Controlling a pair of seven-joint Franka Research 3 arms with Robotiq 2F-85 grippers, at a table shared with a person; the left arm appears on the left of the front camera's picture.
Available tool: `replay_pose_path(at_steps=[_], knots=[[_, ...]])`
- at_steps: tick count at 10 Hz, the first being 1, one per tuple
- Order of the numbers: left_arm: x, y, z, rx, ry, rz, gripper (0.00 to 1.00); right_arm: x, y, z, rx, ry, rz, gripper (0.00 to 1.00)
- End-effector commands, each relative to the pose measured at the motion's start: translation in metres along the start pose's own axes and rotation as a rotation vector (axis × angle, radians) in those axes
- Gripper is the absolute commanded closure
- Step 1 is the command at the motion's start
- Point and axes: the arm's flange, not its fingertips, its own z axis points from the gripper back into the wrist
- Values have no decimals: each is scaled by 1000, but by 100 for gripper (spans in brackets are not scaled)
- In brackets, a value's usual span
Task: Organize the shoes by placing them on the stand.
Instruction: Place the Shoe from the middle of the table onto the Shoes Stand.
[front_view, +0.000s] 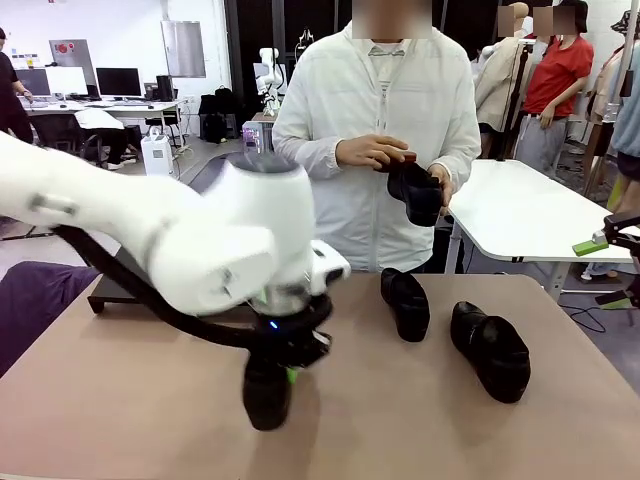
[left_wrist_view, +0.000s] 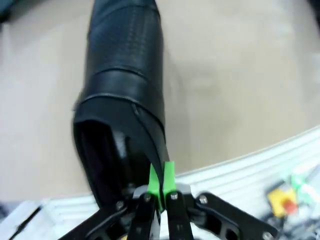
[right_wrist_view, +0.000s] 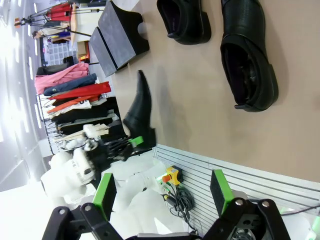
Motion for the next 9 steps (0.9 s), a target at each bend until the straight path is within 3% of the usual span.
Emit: replay_pose_path(at_steps=[1,2,4,6,7,8,9], knots=[[-15,76,61,93,1,-103,100,0,2,3,-5,6,-8,0],[-18,117,78,121,-22,-195,100,0,2,3,-5,6,-8,0],[-33,225,92,61,2,-246,100,0,2,3,-5,6,-8,0],[-64,317,87,40,-1,-89,100,0,2,3,-5,6,-8,0],[-83,341,84,28,-3,-12,100,0,2,3,-5,6,-8,0],[-96,348,82,33,5,209,100,0,2,3,-5,6,-8,0],[-71,331,84,31,17,-81,100,0,2,3,-5,6,-8,0]])
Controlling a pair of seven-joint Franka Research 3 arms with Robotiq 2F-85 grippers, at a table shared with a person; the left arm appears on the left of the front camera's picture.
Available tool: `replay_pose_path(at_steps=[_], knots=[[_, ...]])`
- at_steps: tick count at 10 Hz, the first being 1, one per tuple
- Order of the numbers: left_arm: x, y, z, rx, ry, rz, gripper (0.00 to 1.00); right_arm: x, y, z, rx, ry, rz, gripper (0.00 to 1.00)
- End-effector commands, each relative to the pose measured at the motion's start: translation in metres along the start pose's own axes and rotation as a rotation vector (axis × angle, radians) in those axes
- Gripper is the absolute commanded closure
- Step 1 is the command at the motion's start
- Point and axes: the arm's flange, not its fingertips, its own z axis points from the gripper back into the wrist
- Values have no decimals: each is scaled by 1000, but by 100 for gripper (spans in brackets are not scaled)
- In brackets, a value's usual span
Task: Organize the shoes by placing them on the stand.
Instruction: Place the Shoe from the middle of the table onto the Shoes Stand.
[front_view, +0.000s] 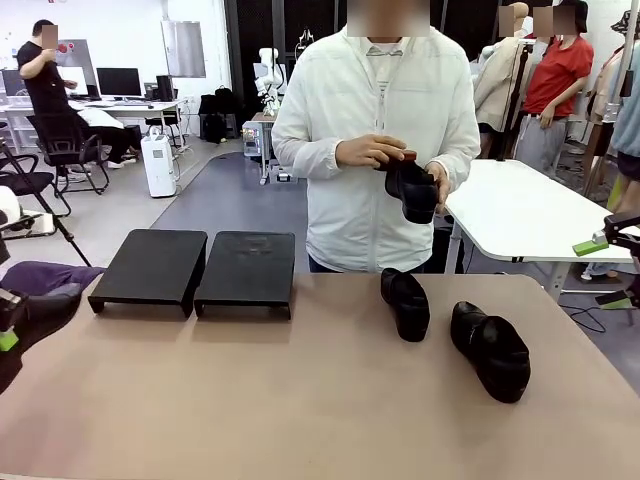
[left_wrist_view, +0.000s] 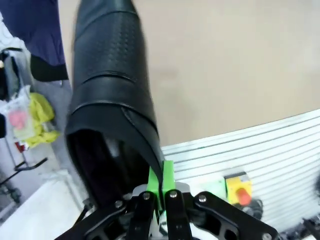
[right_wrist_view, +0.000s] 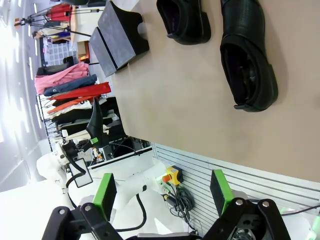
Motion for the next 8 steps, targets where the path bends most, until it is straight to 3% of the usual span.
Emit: replay_pose_path(at_steps=[1,5,6,7,8], knots=[[12,-34,0,3,-10,-130,100,0,3,3,-5,6,-7,0],[8,-39,-4,12,10,-113,100,0,3,3,-5,6,-7,0],[35,-34,-7,15,69,-89,100,0,3,3,-5,6,-7,0],[69,-29,-10,7,27,-66,100,0,3,3,-5,6,-7,0],[104,-22,-13,-58,-39,-154,100,0,3,3,-5,6,-7,0]])
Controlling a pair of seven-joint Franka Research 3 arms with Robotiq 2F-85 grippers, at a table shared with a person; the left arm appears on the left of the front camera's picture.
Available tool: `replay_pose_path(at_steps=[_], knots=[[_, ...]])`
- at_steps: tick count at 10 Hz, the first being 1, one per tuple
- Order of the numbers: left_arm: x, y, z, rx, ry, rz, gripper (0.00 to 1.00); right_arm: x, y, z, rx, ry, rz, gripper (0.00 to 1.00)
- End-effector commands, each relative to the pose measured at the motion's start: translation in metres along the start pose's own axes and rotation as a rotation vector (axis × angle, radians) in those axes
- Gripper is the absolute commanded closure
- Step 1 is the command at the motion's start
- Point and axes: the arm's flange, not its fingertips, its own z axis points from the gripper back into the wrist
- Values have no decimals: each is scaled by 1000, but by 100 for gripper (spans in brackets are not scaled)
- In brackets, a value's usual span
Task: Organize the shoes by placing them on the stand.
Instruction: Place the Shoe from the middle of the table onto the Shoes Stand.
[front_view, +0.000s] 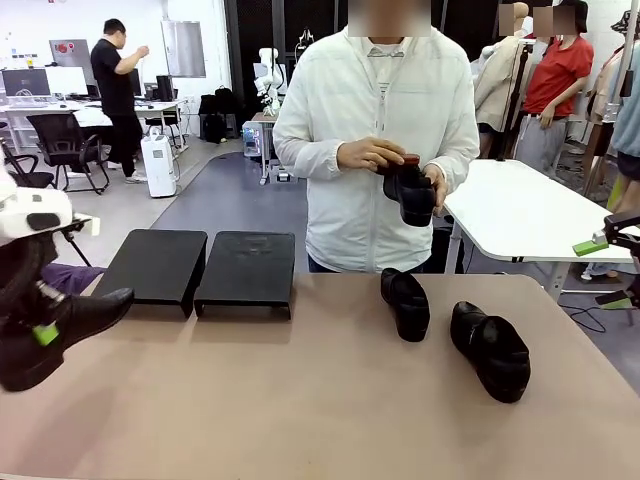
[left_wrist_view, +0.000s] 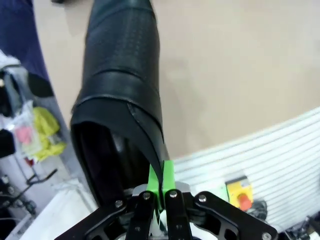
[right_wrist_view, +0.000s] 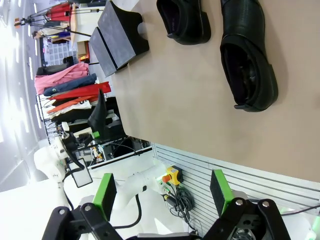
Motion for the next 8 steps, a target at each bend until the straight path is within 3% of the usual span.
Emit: replay_pose_path(at_steps=[1,2,4,6,8], knots=[[75,33,3,-54,-94,9,100,0,2,3,-5,6,-7,0],[100,52,0,-72,-112,42,100,0,2,3,-5,6,-7,0],[139,81,-7,-5,-285,152,100,0,2,3,-5,6,-7,0],[168,93,-38,63,-408,76,100,0,2,3,-5,6,-7,0],[176,101,-63,122,-465,77,100,0,2,3,-5,6,-7,0]])
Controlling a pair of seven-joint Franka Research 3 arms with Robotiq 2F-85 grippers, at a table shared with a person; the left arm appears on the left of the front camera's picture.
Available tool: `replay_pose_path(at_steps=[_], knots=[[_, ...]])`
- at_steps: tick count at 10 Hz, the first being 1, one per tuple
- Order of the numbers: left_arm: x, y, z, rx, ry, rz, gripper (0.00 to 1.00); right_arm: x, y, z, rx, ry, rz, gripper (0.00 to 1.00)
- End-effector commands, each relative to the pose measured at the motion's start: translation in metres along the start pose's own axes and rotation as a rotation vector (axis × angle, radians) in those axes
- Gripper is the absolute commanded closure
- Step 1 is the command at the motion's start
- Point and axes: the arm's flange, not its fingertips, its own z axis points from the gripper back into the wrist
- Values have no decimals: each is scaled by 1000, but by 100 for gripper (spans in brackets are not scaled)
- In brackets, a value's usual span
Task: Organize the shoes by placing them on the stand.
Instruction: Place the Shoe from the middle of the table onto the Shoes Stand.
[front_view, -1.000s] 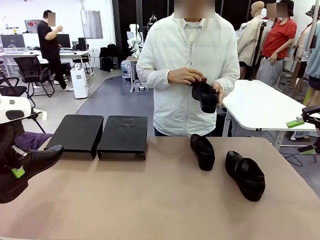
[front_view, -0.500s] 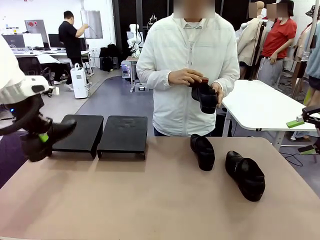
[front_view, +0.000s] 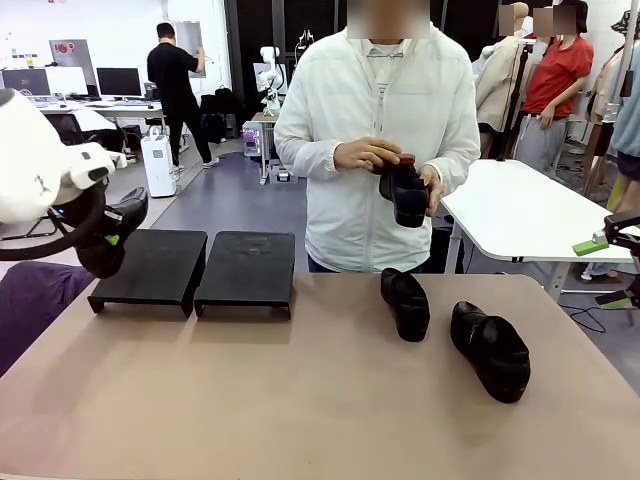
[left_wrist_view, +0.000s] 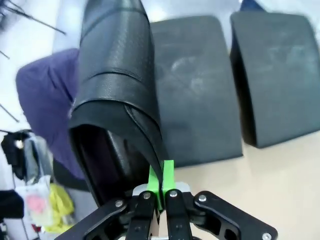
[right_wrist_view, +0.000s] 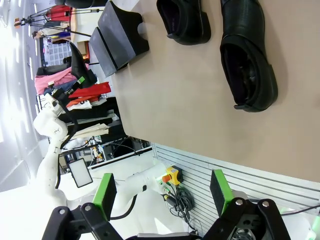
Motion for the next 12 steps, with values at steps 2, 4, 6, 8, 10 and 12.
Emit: replay_pose_path(at_steps=[2,4,6,8,10,12], knots=[[-12,5,-18,77,-66,-29,100,0,2,3,-5,6,-7,0],[-19,0,-33,35,-120,-52,100,0,2,3,-5,6,-7,0],[-18,-4,-46,35,-103,-57,100,0,2,3,-5,6,-7,0],[-15,-5,-50,42,-89,-41,100,0,2,3,-5,6,-7,0],[-11,-7,-56,50,-67,-31,100,0,2,3,-5,6,-7,0],[-12,-6,-62,55,-109,21,43,0,2,3,-5,6,-7,0]])
